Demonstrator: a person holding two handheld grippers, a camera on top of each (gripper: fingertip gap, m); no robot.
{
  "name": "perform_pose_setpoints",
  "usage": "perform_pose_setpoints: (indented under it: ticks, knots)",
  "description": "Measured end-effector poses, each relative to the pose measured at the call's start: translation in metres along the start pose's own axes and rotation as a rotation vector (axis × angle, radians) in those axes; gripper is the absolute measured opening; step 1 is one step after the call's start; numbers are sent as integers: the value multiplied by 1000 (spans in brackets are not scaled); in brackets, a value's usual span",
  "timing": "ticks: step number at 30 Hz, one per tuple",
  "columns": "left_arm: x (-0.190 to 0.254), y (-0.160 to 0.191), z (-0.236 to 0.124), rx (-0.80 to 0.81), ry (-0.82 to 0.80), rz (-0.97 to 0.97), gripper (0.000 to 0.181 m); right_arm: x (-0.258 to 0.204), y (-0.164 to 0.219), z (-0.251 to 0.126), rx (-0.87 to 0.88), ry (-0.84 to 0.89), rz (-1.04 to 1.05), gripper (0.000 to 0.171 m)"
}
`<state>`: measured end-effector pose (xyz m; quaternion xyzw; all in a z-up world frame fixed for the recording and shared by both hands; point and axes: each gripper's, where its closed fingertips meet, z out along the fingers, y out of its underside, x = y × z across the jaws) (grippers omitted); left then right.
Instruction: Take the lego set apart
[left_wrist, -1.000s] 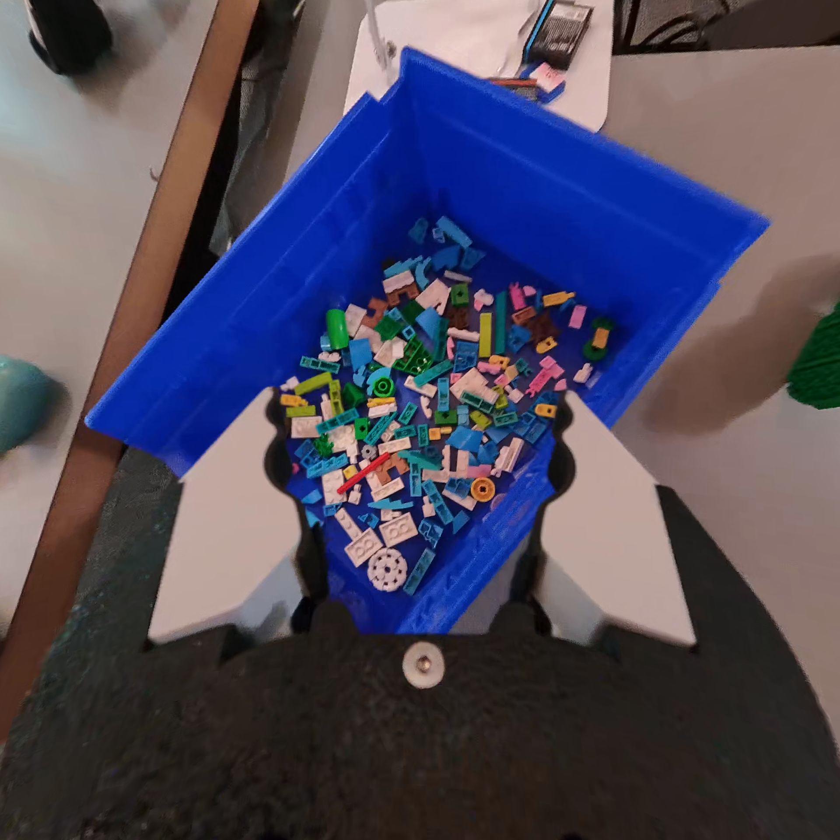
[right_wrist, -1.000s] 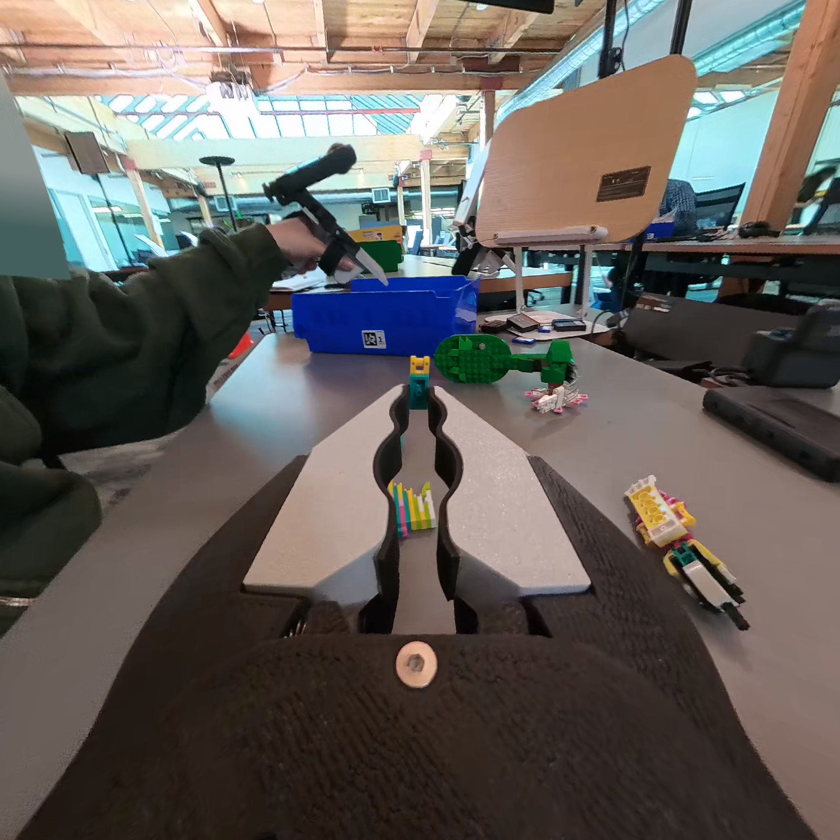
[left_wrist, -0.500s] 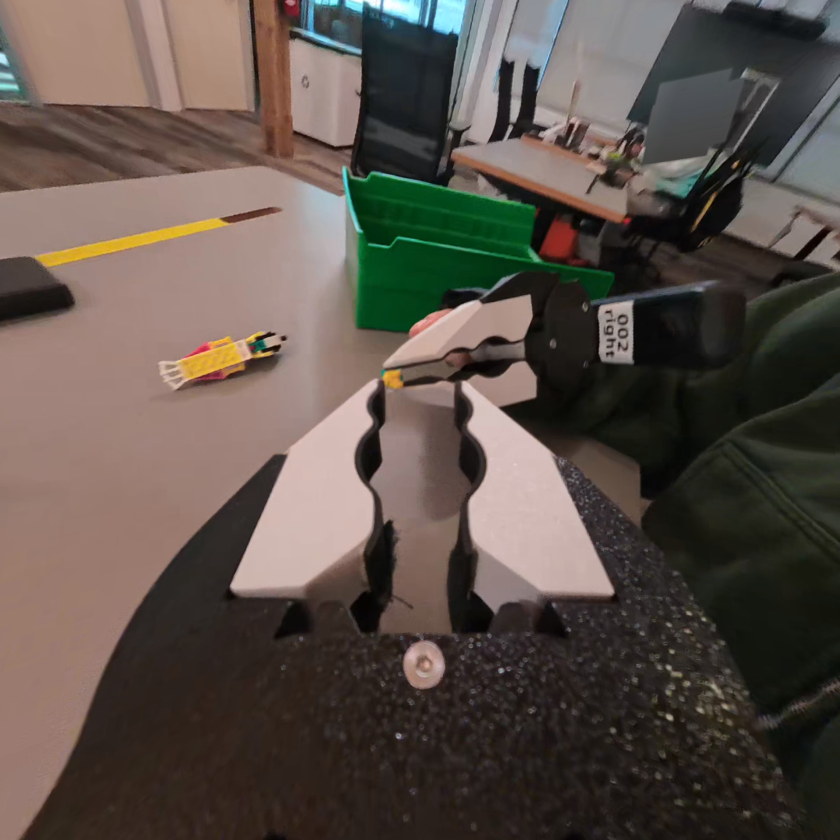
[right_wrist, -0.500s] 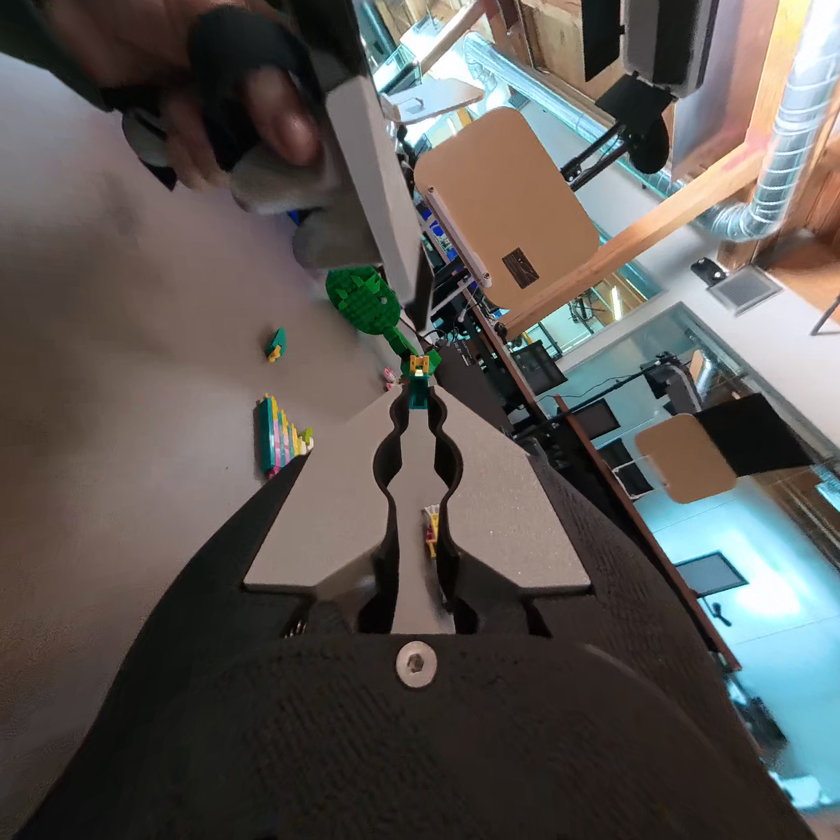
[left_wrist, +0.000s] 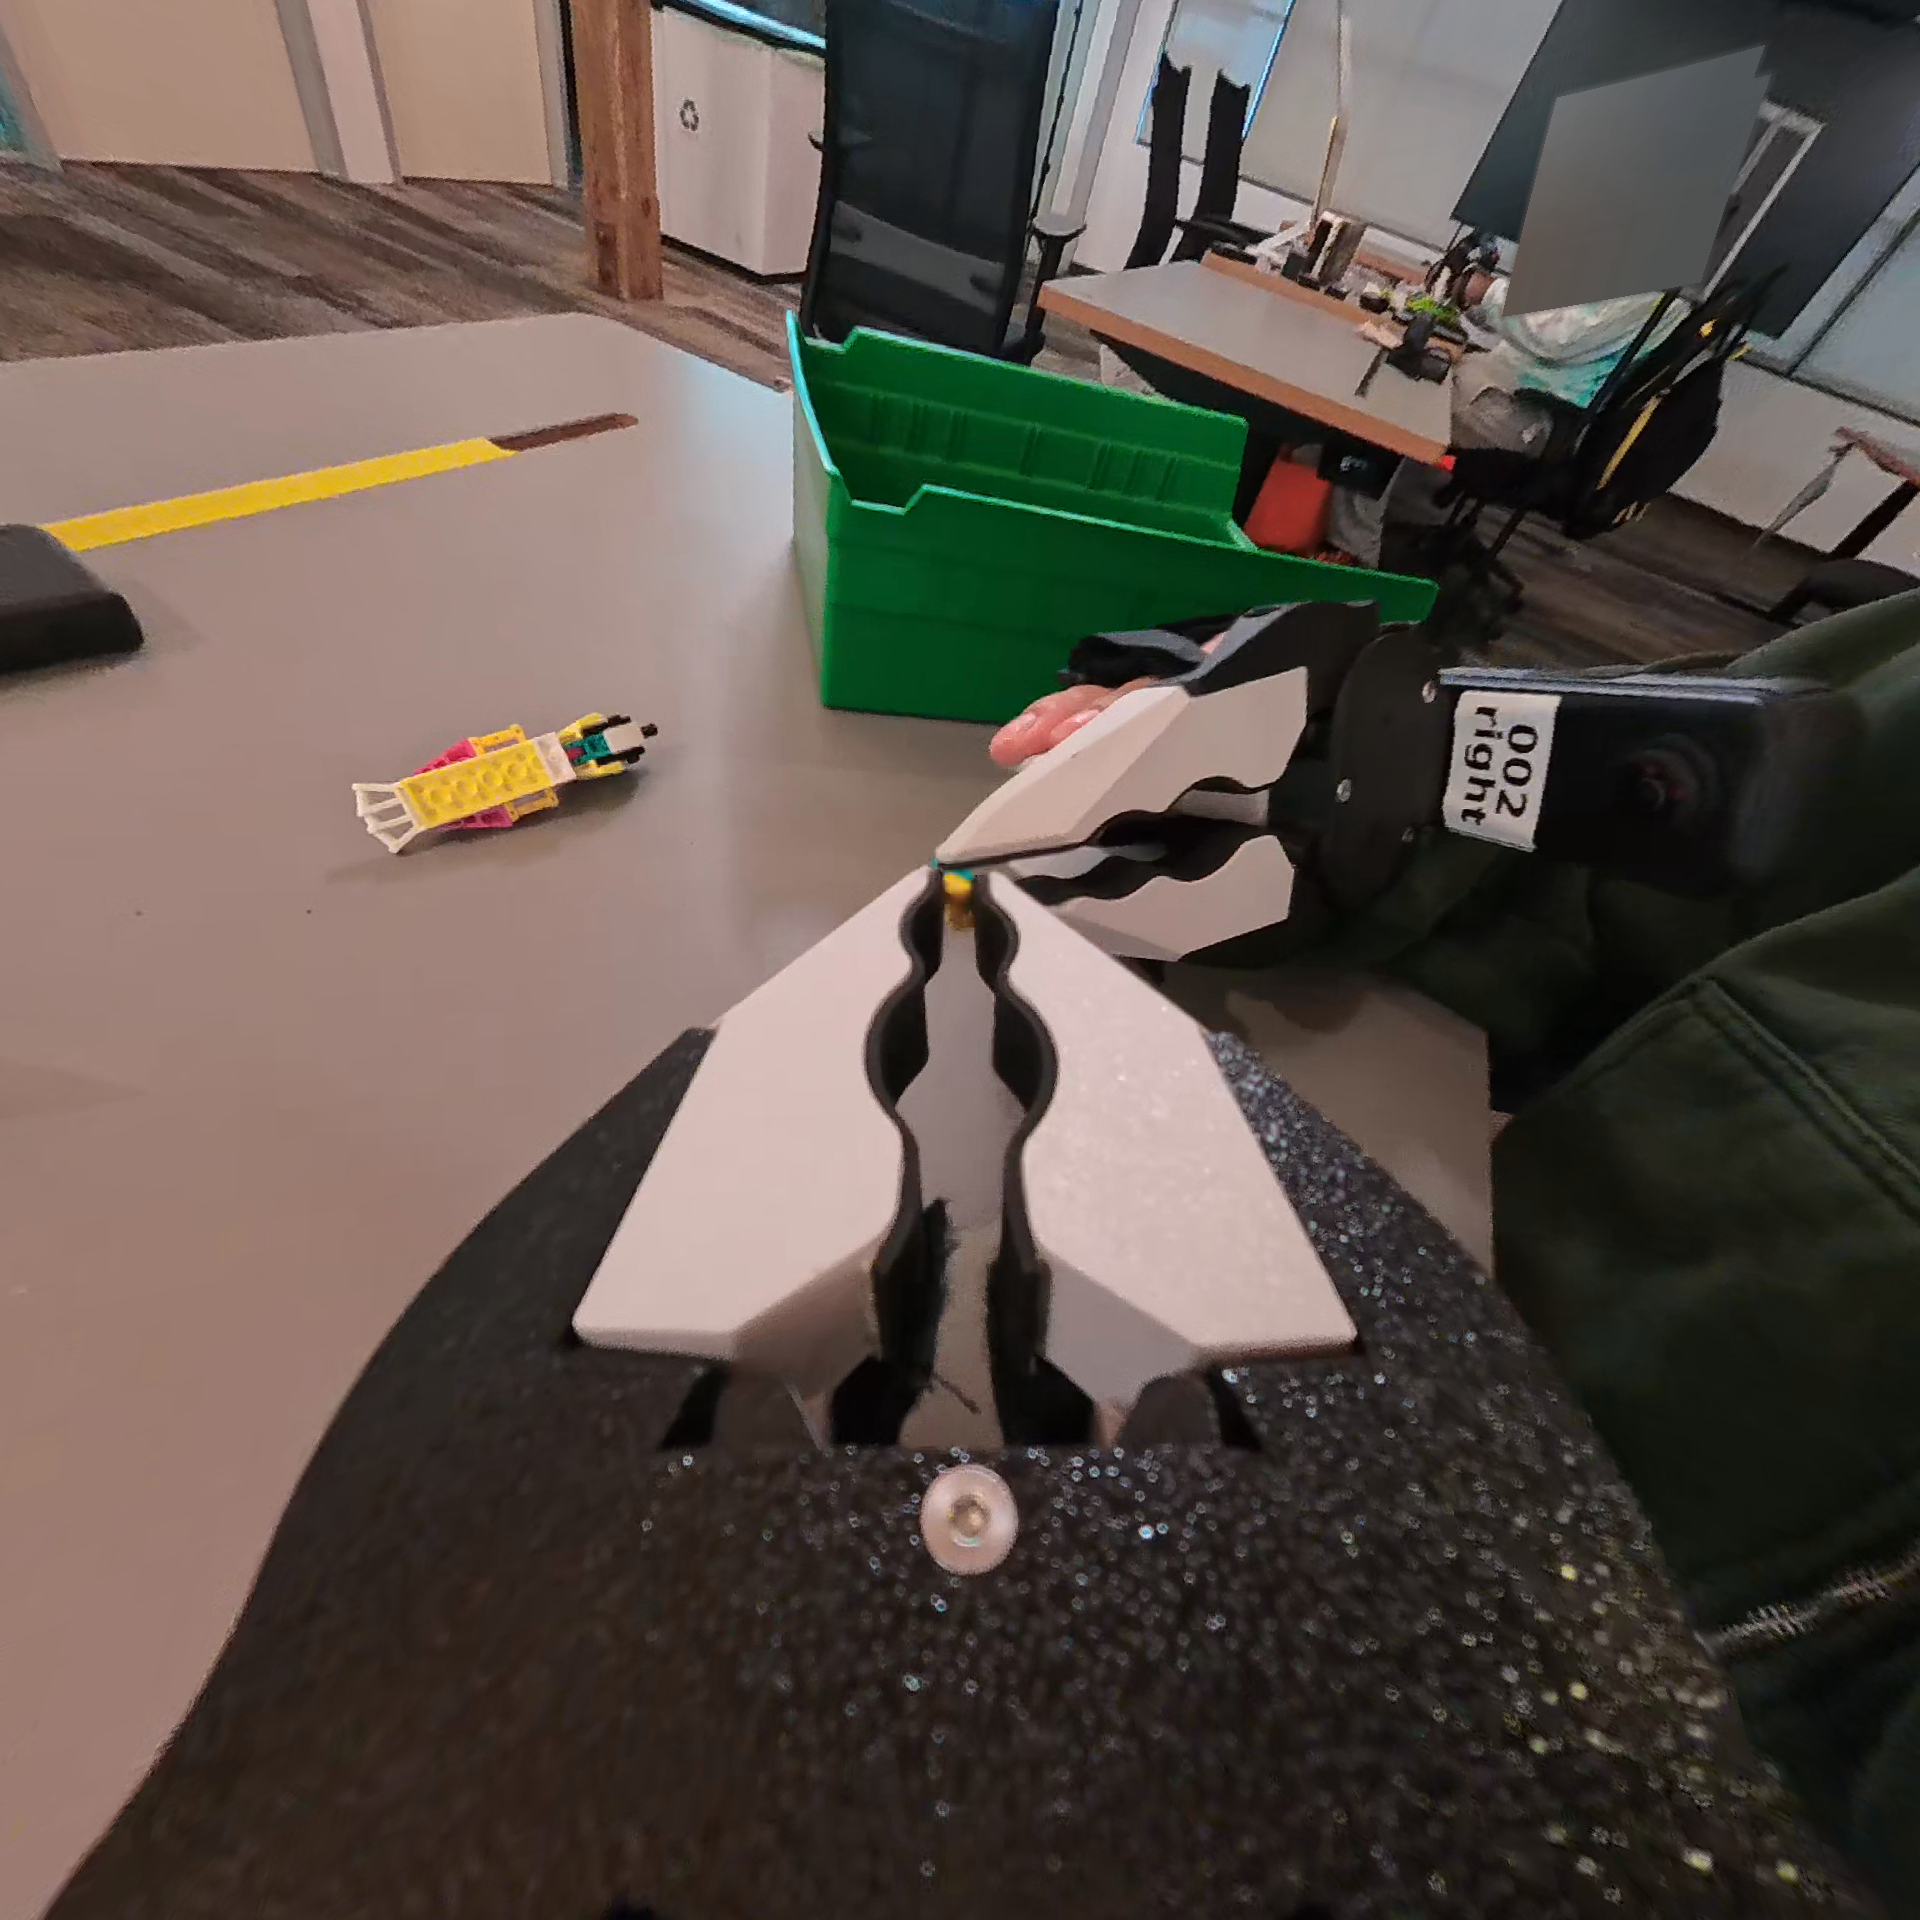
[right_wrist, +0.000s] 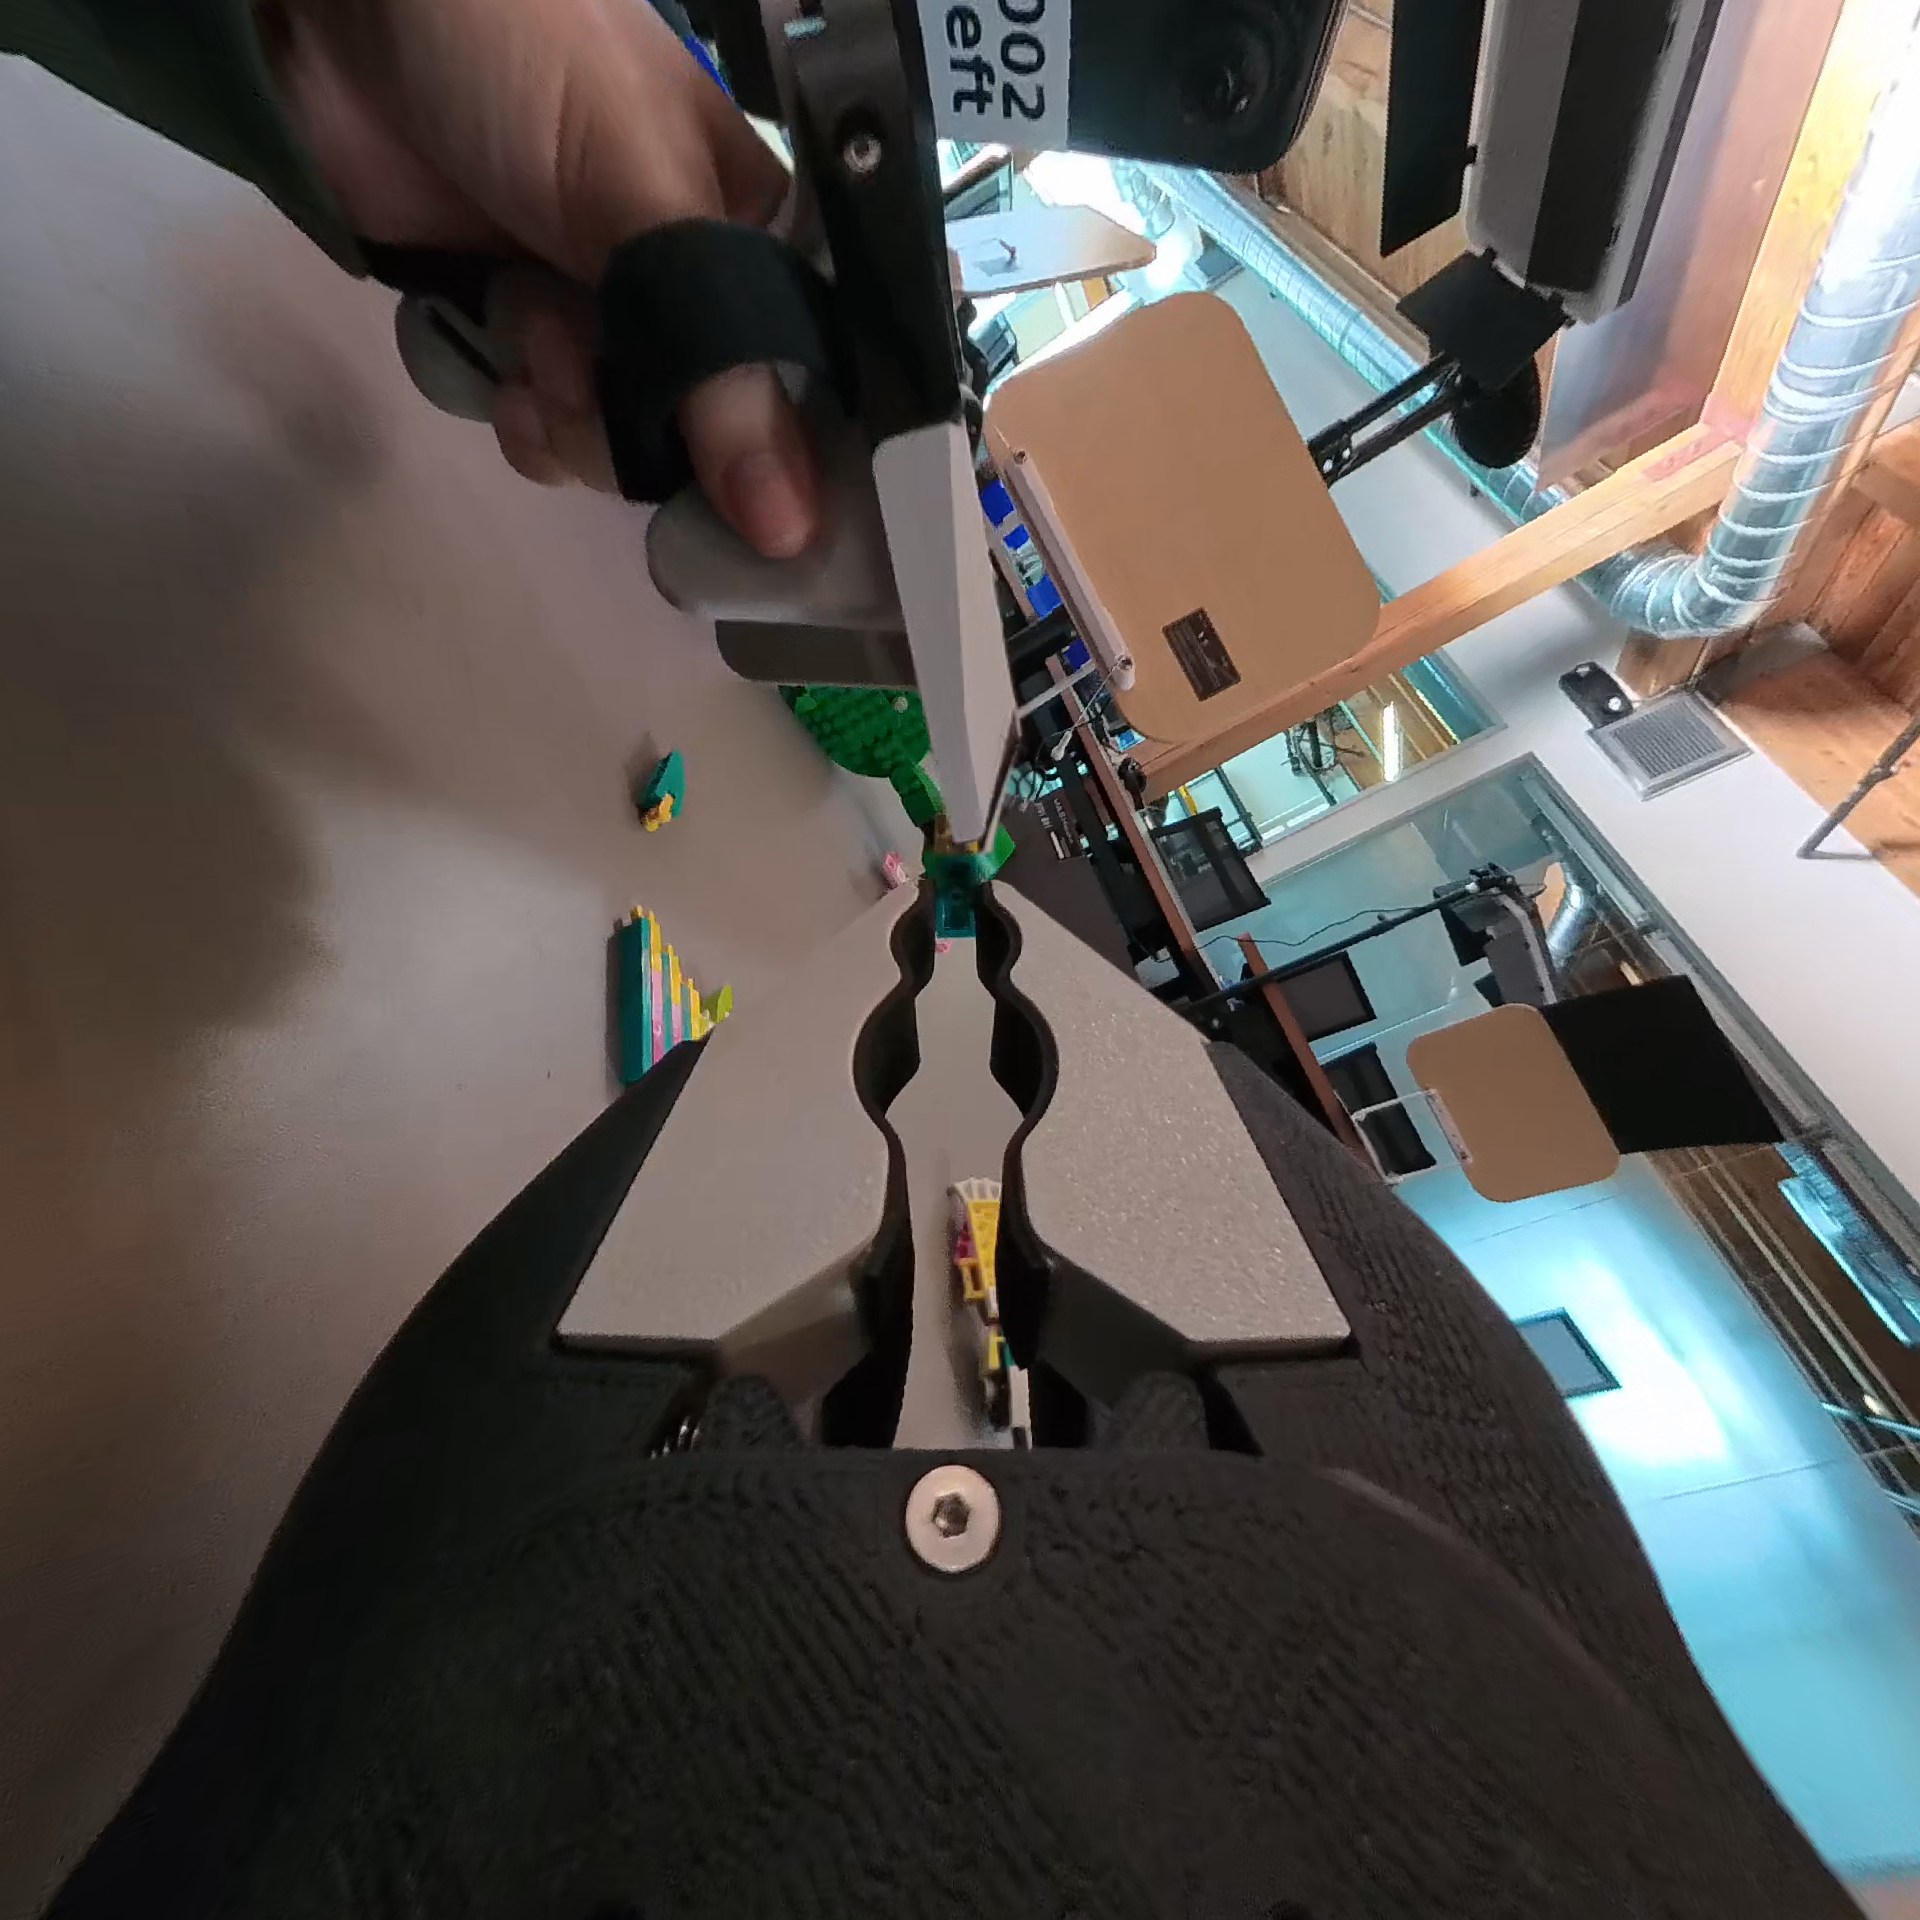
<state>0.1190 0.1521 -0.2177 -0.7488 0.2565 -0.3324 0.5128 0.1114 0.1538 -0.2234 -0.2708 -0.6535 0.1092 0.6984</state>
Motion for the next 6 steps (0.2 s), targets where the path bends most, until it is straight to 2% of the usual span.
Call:
perform_pose_setpoints:
  ticks: [2, 6]
  knots:
    - [0, 5, 0, -26, 11, -12, 10, 0, 3, 1, -16, -4, 11, 5]
    - [1, 5, 1, -16, 12, 4, 7, 0, 2, 1, -21, -4, -20, 5]
